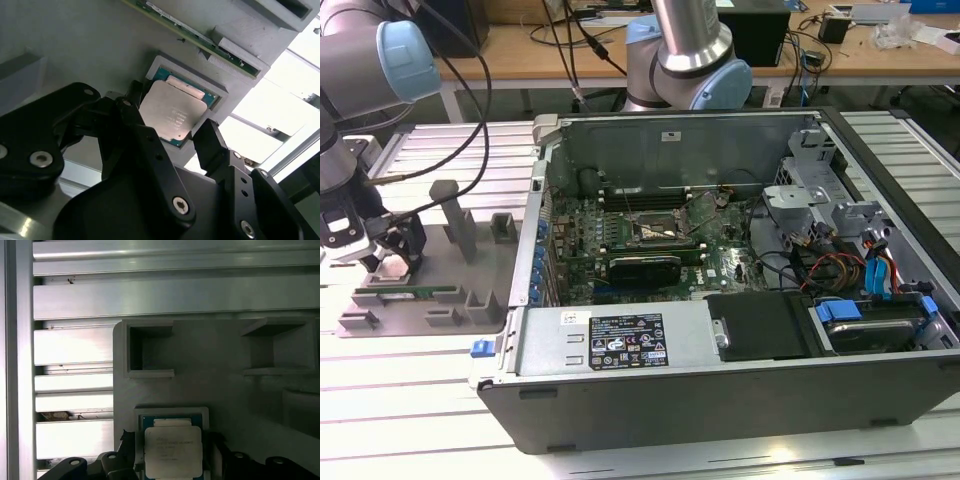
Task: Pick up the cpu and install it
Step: 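Pick up the cpu and move it towards the insertion slot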
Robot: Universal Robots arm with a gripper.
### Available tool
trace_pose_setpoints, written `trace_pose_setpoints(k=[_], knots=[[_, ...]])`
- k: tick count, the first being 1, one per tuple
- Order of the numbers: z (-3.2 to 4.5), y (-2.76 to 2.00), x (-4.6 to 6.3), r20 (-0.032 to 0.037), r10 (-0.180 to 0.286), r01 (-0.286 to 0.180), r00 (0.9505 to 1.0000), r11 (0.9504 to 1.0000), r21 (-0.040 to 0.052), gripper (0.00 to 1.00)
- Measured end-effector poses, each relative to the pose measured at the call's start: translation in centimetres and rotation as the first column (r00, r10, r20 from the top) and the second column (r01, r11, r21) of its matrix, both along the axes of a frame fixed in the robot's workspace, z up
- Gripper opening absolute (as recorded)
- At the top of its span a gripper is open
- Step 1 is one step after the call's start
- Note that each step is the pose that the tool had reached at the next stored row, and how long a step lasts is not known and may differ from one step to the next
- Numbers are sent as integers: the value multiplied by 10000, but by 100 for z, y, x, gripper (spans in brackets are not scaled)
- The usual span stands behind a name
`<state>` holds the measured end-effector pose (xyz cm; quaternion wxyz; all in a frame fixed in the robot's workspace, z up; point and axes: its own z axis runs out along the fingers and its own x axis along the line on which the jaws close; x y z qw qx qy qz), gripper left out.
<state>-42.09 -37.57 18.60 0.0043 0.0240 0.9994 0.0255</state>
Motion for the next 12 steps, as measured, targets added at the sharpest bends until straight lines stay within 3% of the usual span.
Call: trace_pose_setpoints(k=[5,7,11,12], knots=[[-1,0,0,1,0,0,10000,10000,-1,67],[-1,0,0,1,0,0,10000,10000,-2,55],[2,0,0,2,0,0,10000,10000,-2,55],[41,1,1,5,-1,1,10000,10000,-1,55]])
